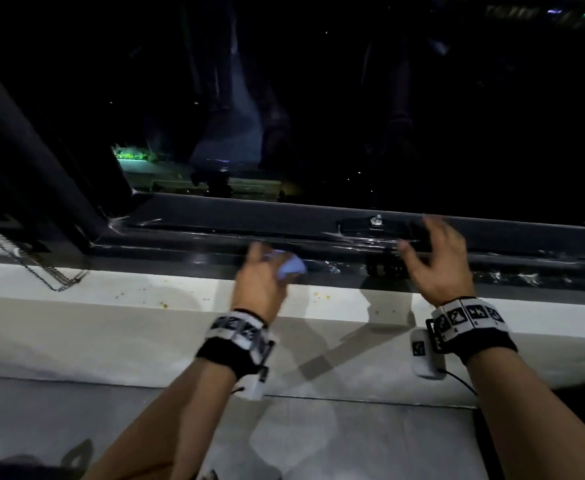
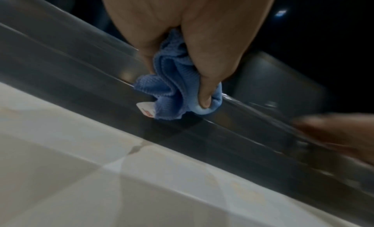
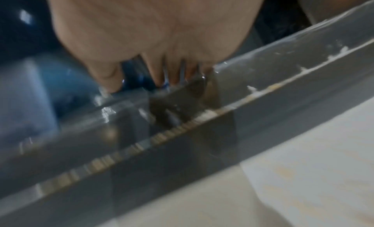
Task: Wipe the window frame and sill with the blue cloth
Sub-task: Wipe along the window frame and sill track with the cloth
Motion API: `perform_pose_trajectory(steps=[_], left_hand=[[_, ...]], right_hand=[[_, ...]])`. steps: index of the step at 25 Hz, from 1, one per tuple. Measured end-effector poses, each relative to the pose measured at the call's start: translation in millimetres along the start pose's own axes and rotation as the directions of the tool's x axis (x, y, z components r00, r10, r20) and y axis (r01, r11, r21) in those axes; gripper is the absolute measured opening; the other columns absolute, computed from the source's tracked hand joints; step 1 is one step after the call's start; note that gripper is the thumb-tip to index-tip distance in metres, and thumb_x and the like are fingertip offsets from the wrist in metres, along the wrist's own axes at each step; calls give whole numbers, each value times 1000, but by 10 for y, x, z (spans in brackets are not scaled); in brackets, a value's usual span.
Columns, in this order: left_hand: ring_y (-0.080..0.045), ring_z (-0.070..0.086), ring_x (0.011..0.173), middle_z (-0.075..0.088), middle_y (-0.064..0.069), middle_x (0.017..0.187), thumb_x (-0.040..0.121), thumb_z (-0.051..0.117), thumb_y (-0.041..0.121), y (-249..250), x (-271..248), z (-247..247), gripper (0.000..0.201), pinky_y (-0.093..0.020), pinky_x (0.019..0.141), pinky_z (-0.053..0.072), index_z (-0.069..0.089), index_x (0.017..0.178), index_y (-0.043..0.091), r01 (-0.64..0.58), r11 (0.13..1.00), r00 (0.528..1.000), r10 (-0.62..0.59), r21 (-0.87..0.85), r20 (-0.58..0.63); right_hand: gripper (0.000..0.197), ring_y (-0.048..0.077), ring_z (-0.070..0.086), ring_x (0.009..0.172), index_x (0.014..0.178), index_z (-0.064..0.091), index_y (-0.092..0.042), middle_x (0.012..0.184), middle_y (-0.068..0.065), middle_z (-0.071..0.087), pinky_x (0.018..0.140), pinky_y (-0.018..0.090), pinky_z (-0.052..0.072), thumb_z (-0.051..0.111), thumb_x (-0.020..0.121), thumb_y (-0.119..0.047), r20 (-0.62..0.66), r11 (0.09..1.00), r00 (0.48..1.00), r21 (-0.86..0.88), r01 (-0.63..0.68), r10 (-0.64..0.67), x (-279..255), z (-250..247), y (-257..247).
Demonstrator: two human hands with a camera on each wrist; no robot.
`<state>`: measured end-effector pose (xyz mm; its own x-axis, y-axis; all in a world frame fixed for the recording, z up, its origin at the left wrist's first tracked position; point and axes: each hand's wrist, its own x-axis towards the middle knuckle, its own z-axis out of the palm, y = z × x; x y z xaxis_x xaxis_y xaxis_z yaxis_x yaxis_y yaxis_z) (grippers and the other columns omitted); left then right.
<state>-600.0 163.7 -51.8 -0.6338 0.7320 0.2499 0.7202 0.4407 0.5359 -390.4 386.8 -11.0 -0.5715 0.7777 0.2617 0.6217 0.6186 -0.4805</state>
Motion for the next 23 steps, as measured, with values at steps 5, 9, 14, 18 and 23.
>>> perform_pose_trajectory(steps=[5,9,14,18,23], left_hand=[[-31,65,82,65,-2,98,87,66,32,193,39,84,13,-39,73,54,71,98,38,85,996,990,-83,11,-114],[-27,67,91,70,-3,102,82,68,20,930,103,518,27,-34,78,54,73,105,33,-61,993,995,69,-105,77],[-25,67,89,73,-4,99,84,66,14,672,255,208,19,-31,72,52,76,97,23,-40,999,995,42,-28,90],[-24,67,87,69,4,102,83,60,20,581,137,279,27,-29,71,51,71,94,41,2,997,1000,-2,79,-4],[-24,65,95,69,-1,106,86,66,15,1120,151,367,26,-30,81,49,74,103,33,-61,996,977,72,-60,199]], right_hand=[[88,23,16,148,151,30,-19,160,2,25,121,44,12,24,84,-75,157,952,983,-277,133,-91,14,149,215],[88,20,10,150,153,25,-20,162,-1,19,122,41,10,29,84,-74,222,938,967,-293,185,-122,9,95,271],[69,17,23,146,149,36,-23,158,-3,30,120,37,18,47,92,-60,249,973,959,-149,179,-138,157,-283,514],[76,18,13,149,152,28,-23,162,-4,19,122,43,12,40,90,-66,277,945,957,-285,164,-82,133,-212,590],[77,20,15,149,151,31,-21,161,-4,21,121,44,13,42,90,-66,241,947,969,-297,125,-52,133,-168,502]])
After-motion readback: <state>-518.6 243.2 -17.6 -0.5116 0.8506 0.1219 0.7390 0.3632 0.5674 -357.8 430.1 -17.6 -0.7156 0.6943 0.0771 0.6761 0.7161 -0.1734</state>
